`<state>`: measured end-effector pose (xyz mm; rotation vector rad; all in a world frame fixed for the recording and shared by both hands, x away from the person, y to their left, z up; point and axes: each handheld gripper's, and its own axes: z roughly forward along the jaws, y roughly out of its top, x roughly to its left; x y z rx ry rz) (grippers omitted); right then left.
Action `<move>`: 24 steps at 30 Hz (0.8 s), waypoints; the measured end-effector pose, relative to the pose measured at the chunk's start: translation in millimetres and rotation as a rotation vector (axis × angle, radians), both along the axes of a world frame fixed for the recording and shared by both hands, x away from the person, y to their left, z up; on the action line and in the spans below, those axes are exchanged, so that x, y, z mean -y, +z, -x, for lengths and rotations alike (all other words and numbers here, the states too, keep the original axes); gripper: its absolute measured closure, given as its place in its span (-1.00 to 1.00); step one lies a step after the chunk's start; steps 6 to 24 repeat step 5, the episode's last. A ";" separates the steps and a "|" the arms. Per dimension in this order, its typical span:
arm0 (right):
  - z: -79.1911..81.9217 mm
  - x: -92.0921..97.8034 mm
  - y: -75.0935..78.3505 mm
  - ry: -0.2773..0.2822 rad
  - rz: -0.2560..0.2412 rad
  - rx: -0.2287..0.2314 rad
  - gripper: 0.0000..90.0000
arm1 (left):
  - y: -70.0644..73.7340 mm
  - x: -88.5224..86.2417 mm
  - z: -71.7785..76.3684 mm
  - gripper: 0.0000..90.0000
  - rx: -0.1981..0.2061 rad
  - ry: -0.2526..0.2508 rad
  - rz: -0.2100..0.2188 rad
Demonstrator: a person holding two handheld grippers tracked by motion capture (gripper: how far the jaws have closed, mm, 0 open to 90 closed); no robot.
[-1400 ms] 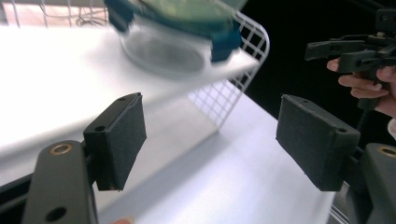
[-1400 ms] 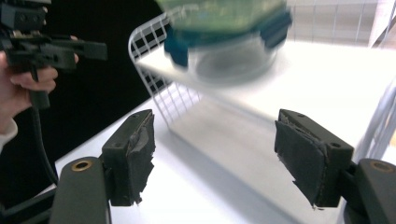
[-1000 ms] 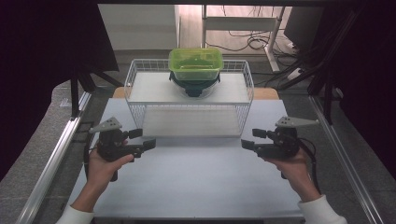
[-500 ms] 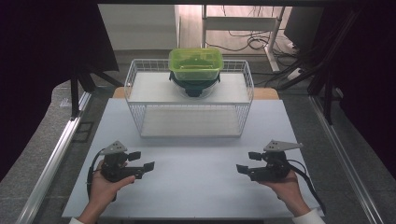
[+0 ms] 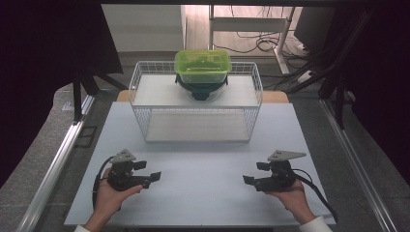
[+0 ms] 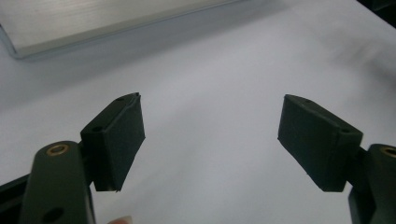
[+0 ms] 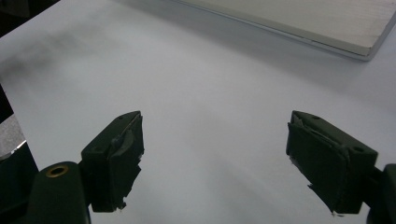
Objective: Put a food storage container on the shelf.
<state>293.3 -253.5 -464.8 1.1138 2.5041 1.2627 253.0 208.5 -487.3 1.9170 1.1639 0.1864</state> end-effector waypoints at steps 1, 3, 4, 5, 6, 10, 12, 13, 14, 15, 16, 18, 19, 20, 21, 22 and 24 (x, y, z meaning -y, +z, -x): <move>0.3 0.0 0.0 0.002 0.002 0.002 -0.59 | -0.6 0.0 -0.3 -0.50 -0.004 -0.004 -0.003; 1.3 -0.4 -0.5 0.003 0.014 0.003 -0.61 | -1.6 0.7 -0.9 -0.50 -0.006 -0.004 -0.008; 1.8 -0.6 -0.8 0.001 0.021 0.007 -0.62 | -2.2 1.0 -1.2 -0.50 -0.005 -0.003 -0.012; 1.9 -0.6 -1.1 0.003 0.028 0.012 -0.62 | -2.8 1.0 -1.5 -0.50 -0.005 -0.004 -0.014; 1.9 -0.6 -1.1 0.003 0.028 0.012 -0.62 | -2.8 1.0 -1.5 -0.50 -0.005 -0.004 -0.014; 1.9 -0.6 -1.1 0.003 0.028 0.012 -0.62 | -2.8 1.0 -1.5 -0.50 -0.005 -0.004 -0.014; 1.9 -0.6 -1.1 0.003 0.028 0.012 -0.62 | -2.8 1.0 -1.5 -0.50 -0.005 -0.004 -0.014; 1.9 -0.6 -1.1 0.003 0.028 0.012 -0.62 | -2.8 1.0 -1.5 -0.50 -0.005 -0.004 -0.014; 1.9 -0.6 -1.1 0.003 0.028 0.012 -0.62 | -2.8 1.0 -1.5 -0.50 -0.005 -0.004 -0.014; 1.9 -0.6 -1.1 0.003 0.028 0.012 -0.62 | -2.8 1.0 -1.5 -0.50 -0.005 -0.004 -0.014; 1.9 -0.6 -1.1 0.003 0.028 0.012 -0.62 | -2.8 1.0 -1.5 -0.50 -0.005 -0.004 -0.014; 1.9 -0.6 -1.1 0.003 0.028 0.012 -0.62 | -2.8 1.0 -1.5 -0.50 -0.005 -0.004 -0.014; 1.9 -0.6 -1.1 0.003 0.028 0.012 -0.62 | -2.8 1.0 -1.5 -0.50 -0.005 -0.004 -0.014; 1.9 -0.6 -1.1 0.003 0.028 0.012 -0.62 | -2.8 1.0 -1.5 -0.50 -0.005 -0.004 -0.014; 1.9 -0.6 -1.1 0.003 0.028 0.012 -0.62 | -2.8 1.0 -1.5 -0.50 -0.005 -0.004 -0.014; 1.9 -0.6 -1.1 0.003 0.028 0.012 -0.62 | -2.8 1.0 -1.5 -0.50 -0.005 -0.004 -0.014; 1.9 -0.6 -1.1 0.003 0.028 0.012 -0.62 | -2.8 1.0 -1.5 -0.50 -0.005 -0.004 -0.014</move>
